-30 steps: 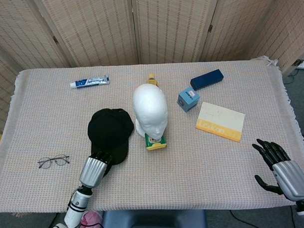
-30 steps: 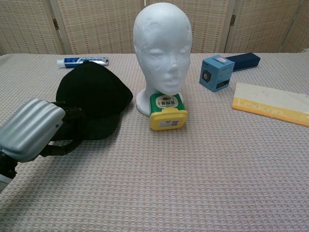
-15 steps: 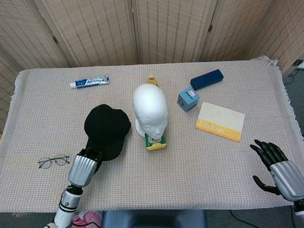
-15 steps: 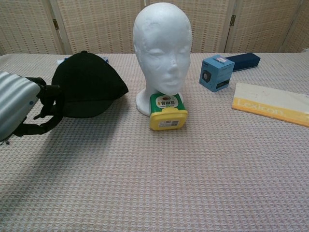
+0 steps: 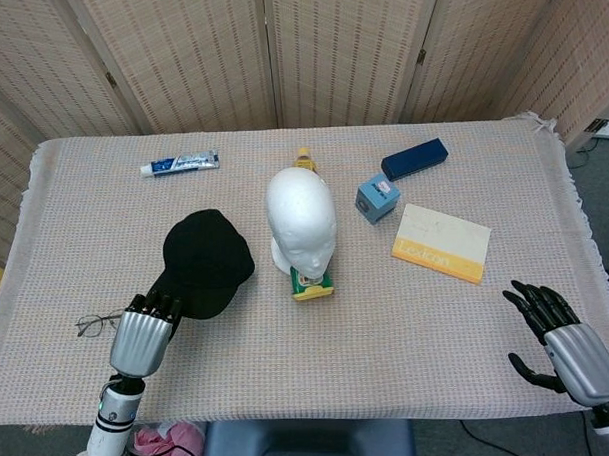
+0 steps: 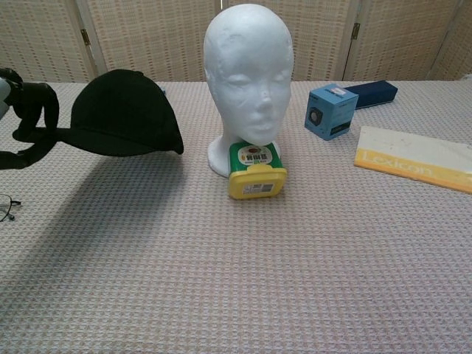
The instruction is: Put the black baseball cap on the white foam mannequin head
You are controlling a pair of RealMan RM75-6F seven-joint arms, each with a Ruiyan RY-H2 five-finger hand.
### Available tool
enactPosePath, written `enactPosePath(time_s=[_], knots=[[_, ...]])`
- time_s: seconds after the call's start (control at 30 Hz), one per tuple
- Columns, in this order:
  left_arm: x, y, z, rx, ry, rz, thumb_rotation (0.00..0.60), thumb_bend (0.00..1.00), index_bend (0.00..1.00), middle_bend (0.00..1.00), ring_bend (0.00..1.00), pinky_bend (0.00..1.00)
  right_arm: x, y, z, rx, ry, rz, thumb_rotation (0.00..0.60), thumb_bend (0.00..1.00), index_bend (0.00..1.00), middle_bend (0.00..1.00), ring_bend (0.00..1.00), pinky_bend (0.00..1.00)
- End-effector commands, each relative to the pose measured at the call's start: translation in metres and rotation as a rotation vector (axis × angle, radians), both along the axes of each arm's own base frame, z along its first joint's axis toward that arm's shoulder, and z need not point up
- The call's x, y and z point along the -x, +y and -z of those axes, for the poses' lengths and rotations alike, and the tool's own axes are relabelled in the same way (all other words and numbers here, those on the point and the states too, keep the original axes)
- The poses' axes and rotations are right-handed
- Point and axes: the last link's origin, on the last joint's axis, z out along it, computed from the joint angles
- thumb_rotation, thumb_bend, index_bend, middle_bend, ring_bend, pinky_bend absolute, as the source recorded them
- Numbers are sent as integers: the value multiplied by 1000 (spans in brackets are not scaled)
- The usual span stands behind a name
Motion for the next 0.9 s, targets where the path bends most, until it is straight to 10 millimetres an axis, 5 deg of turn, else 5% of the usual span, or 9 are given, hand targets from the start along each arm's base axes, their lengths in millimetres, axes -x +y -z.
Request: enactPosePath(time_s=[0.03, 0.9], knots=[[-2, -1, -8, -34, -8, 3, 600, 471, 597, 750, 572, 751, 0, 1, 0, 0, 0, -2, 600, 282, 0, 0, 0, 0], [-15, 28, -78, -221, -117, -29, 600, 471, 601, 750, 573, 753, 1, -5, 2, 7, 1, 18, 600, 282, 0, 0, 0, 0]])
